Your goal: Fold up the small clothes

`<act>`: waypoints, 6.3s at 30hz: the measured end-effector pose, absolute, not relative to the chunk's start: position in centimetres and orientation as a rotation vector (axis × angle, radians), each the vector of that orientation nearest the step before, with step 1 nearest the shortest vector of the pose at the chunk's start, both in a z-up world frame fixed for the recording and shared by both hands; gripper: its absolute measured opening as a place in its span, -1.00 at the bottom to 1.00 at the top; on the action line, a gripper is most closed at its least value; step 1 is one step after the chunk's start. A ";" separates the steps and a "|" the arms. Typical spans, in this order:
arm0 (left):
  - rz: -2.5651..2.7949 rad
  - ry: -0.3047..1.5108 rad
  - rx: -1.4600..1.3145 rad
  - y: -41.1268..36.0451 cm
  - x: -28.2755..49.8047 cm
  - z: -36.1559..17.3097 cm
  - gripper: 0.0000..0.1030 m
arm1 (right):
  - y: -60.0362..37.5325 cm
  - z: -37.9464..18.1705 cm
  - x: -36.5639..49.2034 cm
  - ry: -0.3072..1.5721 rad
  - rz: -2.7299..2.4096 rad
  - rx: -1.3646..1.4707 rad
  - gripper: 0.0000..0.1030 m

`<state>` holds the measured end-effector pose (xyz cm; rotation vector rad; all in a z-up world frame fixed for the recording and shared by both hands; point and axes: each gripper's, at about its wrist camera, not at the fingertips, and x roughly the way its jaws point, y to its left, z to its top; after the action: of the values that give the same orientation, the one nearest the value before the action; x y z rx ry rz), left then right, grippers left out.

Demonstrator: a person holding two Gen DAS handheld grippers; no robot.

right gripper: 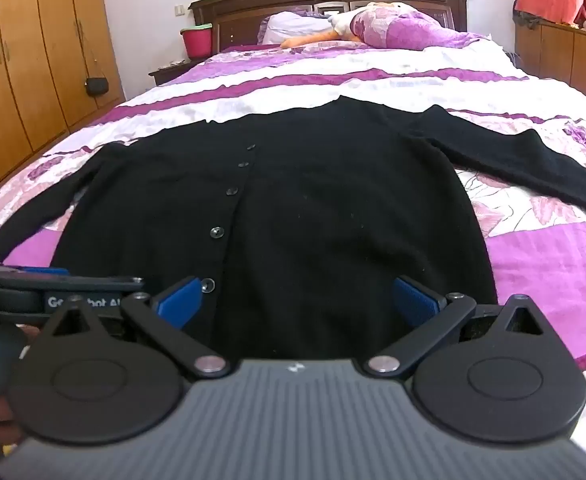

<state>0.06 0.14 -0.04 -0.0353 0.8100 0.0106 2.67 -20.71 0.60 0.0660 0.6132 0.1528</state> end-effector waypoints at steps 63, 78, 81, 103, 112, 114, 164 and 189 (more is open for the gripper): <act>0.024 0.807 -0.033 0.1 0.0 0.4 1.00 | -20.8 0.6 2.7 0.629 0.156 0.077 1.00; 0.024 0.807 -0.032 0.1 0.1 0.4 1.00 | -20.8 0.7 2.6 0.625 0.159 0.075 1.00; 0.024 0.808 -0.032 0.2 0.1 0.5 1.00 | -20.8 0.7 2.6 0.626 0.159 0.076 1.00; 0.003 0.801 0.009 -0.6 2.5 1.7 1.00 | -24.7 1.7 4.9 0.635 0.174 0.151 1.00; -0.037 0.826 0.016 -2.2 6.3 1.9 1.00 | -32.6 2.3 8.1 0.624 0.009 0.164 1.00; -0.046 0.831 0.017 -2.8 7.2 1.9 1.00 | -34.6 2.4 8.7 0.623 -0.026 0.173 1.00; 0.070 0.867 0.041 -6.6 10.1 -2.9 1.00 | -58.9 -2.1 12.2 0.525 -0.201 0.528 -0.16; 0.039 0.854 0.043 -6.2 9.2 -2.1 1.00 | -58.6 -1.3 11.3 0.403 -0.179 0.591 -0.80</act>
<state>9.23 -6.17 -2.08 0.0428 0.8542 0.0386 11.27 -58.61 -1.34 0.5905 0.4029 -0.1791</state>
